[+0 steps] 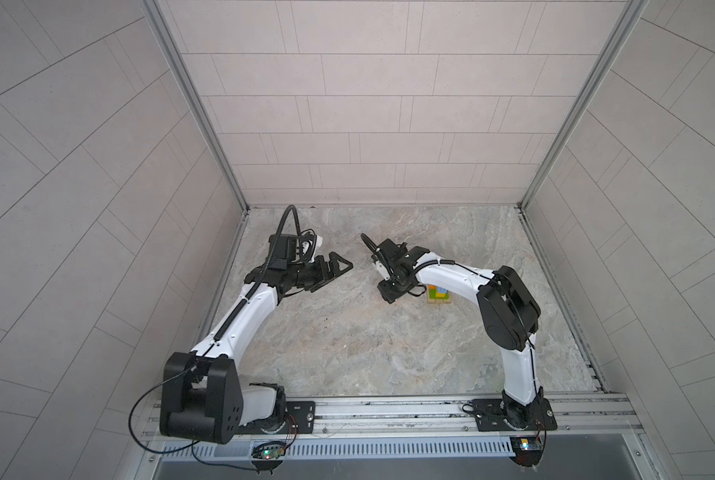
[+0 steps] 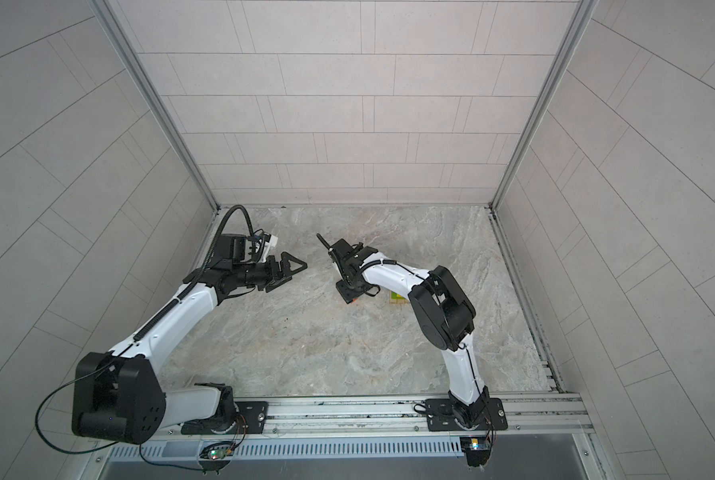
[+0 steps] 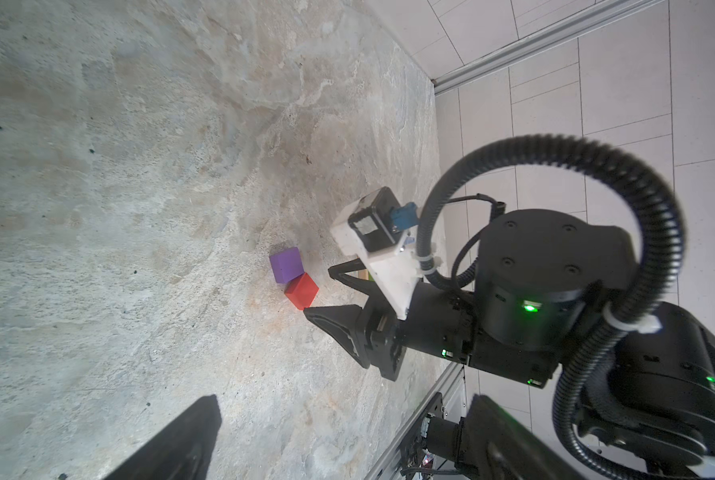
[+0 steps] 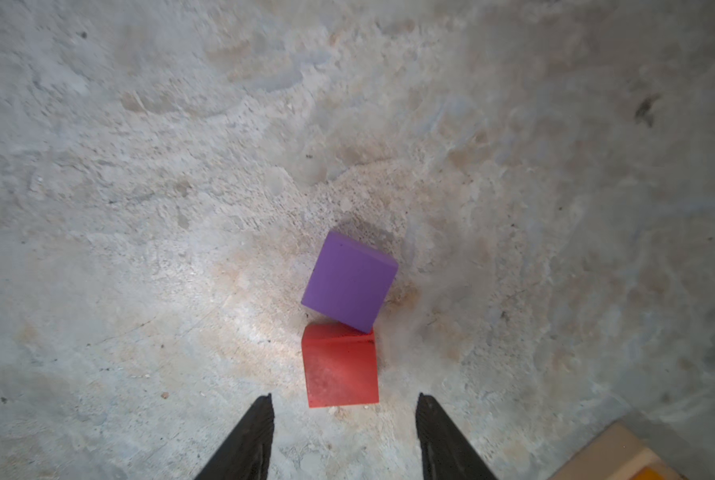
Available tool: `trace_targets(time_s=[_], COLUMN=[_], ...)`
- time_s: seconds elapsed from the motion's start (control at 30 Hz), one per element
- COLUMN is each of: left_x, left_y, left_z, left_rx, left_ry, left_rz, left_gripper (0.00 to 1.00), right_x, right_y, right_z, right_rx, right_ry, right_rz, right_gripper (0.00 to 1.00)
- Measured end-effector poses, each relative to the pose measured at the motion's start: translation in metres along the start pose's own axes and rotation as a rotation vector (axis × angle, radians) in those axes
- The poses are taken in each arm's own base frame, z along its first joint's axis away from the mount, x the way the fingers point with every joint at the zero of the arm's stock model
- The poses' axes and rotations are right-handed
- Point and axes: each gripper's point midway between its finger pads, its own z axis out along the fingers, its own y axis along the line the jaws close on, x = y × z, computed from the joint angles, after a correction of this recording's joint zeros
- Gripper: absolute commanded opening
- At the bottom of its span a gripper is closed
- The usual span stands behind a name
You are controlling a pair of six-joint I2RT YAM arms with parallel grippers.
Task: Build the wood block tower
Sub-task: 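Move the right gripper over the red cube beside the purple cube, then lower the right gripper and close it on the red cube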
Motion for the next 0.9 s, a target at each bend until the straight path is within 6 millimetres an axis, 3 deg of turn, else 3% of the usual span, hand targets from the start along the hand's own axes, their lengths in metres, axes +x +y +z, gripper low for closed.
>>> trace_targets(time_s=[0.37,0.9], left_x=[0.000,0.000], left_y=[0.000,0.000], left_z=[0.000,0.000], left_rx=[0.000,-0.001], left_ry=[0.000,0.000], left_rz=[0.001,0.001], left_gripper=[1.00,0.99], right_x=[0.007,0.000], right_y=[0.001,0.002], right_z=[0.023,0.021], right_rx=[-0.004,-0.006], right_ry=[0.042,0.022], right_rz=[-0.019,-0.019], right_gripper=[0.49,0.43])
